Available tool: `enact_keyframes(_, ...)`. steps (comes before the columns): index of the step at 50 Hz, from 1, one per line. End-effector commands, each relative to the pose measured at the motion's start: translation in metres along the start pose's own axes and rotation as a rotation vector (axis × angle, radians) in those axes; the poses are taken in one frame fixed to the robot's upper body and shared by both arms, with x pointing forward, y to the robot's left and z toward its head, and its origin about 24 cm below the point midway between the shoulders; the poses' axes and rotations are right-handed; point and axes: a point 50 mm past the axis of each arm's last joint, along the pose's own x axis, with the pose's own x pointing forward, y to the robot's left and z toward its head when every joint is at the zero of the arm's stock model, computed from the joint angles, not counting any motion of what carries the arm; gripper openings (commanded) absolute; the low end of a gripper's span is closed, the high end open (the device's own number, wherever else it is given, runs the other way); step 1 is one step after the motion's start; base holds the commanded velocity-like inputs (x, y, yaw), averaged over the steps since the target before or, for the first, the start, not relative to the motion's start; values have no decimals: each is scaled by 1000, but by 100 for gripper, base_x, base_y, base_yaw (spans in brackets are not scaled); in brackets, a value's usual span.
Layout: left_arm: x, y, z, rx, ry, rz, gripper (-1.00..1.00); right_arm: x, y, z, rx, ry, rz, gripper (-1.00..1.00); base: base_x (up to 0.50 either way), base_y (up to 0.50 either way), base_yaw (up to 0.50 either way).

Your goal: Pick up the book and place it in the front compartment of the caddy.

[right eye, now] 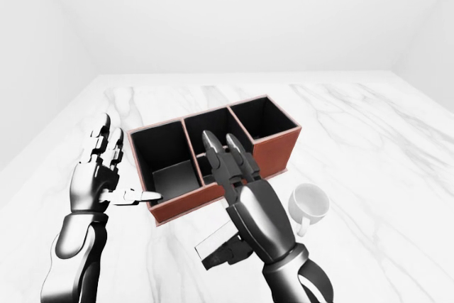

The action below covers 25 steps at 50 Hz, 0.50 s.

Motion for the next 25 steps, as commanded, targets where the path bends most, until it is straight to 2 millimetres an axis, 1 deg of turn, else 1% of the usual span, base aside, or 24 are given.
enact_keyframes(1,0,0,2,0,-7,-1,100,-2,5,-4,-21,34,19,100,0,0,0)
enact_keyframes(19,0,0,0,0,-2,-2,100,-4,14,-13,-27,90,40,100,0,0,0)
enact_keyframes(25,0,0,2,1,-7,-1,100,-6,16,-13,-30,99,49,100,0,0,0)
